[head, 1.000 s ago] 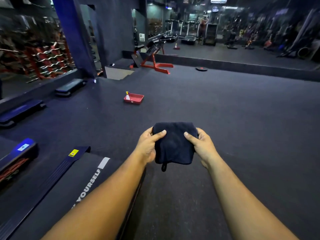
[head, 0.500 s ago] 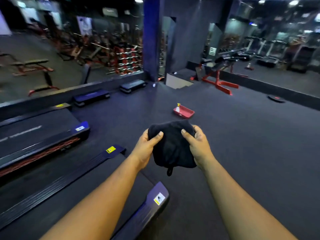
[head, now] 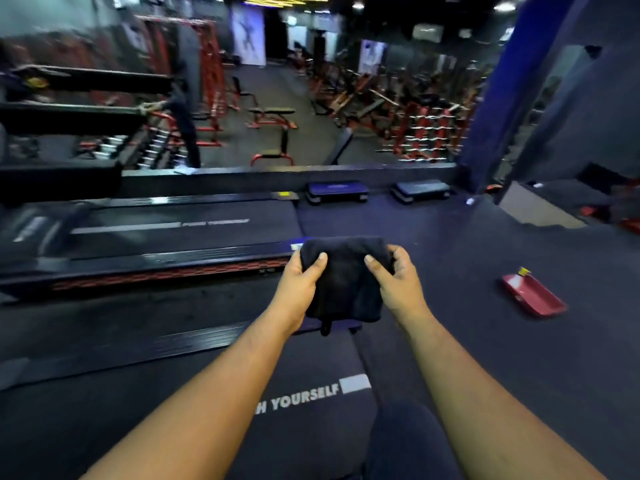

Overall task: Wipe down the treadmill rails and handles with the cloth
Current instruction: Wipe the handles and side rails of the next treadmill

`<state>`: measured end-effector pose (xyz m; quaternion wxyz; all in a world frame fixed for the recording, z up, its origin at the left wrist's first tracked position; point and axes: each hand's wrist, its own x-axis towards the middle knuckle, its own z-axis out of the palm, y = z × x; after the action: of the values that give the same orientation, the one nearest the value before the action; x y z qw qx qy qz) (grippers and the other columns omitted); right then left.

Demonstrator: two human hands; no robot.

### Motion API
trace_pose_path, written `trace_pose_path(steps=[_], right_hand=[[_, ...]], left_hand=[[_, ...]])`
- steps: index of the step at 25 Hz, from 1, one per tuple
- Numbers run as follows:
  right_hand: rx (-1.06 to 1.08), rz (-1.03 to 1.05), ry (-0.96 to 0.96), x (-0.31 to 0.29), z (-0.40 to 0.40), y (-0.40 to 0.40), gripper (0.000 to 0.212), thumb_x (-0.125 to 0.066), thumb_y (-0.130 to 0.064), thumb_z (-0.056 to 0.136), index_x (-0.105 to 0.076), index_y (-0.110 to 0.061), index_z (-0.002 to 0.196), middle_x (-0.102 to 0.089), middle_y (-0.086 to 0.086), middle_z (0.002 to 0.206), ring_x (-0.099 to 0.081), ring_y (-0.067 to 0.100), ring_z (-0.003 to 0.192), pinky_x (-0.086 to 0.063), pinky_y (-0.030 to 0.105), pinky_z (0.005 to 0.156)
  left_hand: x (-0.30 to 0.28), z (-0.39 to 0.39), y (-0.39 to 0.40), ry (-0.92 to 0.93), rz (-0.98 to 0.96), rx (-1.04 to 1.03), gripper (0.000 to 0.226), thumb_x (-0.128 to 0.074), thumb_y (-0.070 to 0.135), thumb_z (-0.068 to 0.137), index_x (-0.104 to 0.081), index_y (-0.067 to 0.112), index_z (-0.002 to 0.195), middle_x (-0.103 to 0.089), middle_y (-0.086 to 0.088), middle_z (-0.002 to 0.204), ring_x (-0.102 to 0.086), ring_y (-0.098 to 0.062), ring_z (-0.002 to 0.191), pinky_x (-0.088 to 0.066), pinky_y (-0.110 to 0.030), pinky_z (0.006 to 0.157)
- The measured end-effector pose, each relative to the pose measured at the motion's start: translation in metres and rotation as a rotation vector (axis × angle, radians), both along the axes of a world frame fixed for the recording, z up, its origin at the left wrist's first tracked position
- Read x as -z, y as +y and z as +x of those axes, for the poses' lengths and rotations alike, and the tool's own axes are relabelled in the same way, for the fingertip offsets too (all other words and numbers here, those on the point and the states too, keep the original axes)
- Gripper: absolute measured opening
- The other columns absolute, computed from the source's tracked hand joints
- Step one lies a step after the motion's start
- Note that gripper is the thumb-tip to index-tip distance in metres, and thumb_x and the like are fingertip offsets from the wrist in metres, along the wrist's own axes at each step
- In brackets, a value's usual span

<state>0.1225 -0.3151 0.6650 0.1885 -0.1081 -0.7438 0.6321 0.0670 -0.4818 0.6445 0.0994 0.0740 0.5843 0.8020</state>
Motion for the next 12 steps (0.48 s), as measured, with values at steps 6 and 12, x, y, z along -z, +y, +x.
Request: trace_pose_path(steps=[6,12], right_hand=[[-0.245,0.075,0.038,0.023,-0.168,-0.045,0.018,-0.07,-0.023,0.091,-0.059,-0.021,0.105,-0.069,-0.008,0.1,-0.065,0.002,0.091,-0.054,0.026,0.083],[-0.584,0.111,-0.039,-0.002,-0.316,-0.123,0.035,-0.071,-0.041,0.083,-0.059,-0.021,0.109,-0.07,-0.002,0.106,-0.066,0.017,0.101,-0.053,0.043,0.092]], left_hand=[[0.013,-0.102,-0.052,0.06,-0.062,-0.372,0.018,-0.058,0.017,0.1,-0.062,0.014,0.117,-0.073,-0.002,0.11,-0.069,-0.008,0.101,-0.054,-0.021,0.081],[-0.031,-0.172,-0.109,-0.008,-0.173,-0.76,0.01,-0.063,0.02,0.096,-0.065,0.02,0.106,-0.073,0.004,0.104,-0.067,-0.009,0.101,-0.052,-0.03,0.091]])
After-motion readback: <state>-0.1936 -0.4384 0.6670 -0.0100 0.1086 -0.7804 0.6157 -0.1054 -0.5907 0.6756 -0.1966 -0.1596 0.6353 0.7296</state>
